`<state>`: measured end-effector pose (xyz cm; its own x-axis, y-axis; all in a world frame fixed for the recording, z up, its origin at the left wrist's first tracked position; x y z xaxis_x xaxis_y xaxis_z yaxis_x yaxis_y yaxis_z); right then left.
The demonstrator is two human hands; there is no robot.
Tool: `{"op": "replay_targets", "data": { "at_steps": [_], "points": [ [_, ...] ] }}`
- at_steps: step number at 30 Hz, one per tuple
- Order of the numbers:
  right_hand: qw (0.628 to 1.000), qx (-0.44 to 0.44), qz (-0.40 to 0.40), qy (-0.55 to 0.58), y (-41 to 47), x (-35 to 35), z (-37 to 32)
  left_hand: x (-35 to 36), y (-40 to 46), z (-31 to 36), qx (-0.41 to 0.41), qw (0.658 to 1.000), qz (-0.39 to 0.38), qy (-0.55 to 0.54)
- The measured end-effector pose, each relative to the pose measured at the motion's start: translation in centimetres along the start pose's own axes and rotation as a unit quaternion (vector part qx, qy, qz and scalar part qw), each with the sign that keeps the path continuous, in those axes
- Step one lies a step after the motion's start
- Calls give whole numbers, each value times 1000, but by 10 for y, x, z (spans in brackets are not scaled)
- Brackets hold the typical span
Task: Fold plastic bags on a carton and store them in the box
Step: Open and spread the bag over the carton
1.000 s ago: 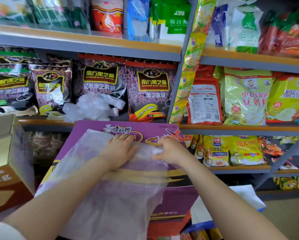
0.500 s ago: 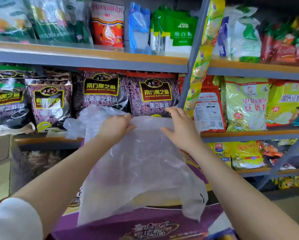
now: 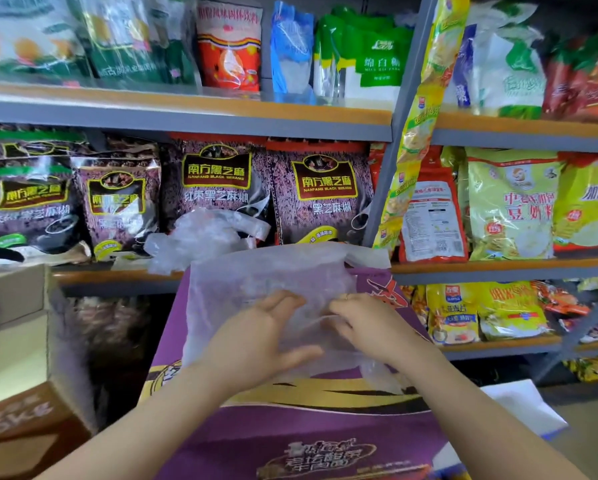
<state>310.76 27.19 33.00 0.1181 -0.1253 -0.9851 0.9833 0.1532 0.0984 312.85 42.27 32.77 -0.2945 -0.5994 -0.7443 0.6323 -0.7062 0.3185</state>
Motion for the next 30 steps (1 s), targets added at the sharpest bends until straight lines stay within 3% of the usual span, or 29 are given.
{"op": "replay_targets", "data": {
  "at_steps": [4, 9, 13, 17, 20, 23, 28, 30],
  "points": [
    [996, 20, 66, 48, 2, -14, 2, 8, -25, -9, -34, 995, 42, 84],
    [990, 124, 64, -32, -16, -11, 49, 0, -43, -21, -44, 977, 97, 182],
    [956, 230, 113, 142, -49, -5, 92, -11, -51, -34, -80, 960, 132, 233],
    [933, 162, 69, 314, -59, -2, 71, 8, -34, -15, -89, 972, 127, 177],
    [887, 110, 43, 446, -68, -1, 53, 36, -12, 16, -72, 984, 94, 135],
    [811, 84, 29, 579, -77, -1, 54, 50, 3, 24, -127, 987, 58, 79],
    [690, 67, 56, 719, -91, -2, 73, 68, 3, 24, -129, 984, -10, 124],
    [696, 103, 61, 708, -95, 3, 84, 67, -1, 20, -86, 988, 16, 128]
  ]
}}
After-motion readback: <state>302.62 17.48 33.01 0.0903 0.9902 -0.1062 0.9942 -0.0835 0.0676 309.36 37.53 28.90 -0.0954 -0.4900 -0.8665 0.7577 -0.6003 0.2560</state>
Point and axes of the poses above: each hand's wrist, its own y-axis towards the middle knuckle, its own x-axis out of the palm, z = x × y, the point moved 5 cm from there along y, towards the middle knuckle, and after that the axes turned 15 degrees about -y, right-handed, at the moved point
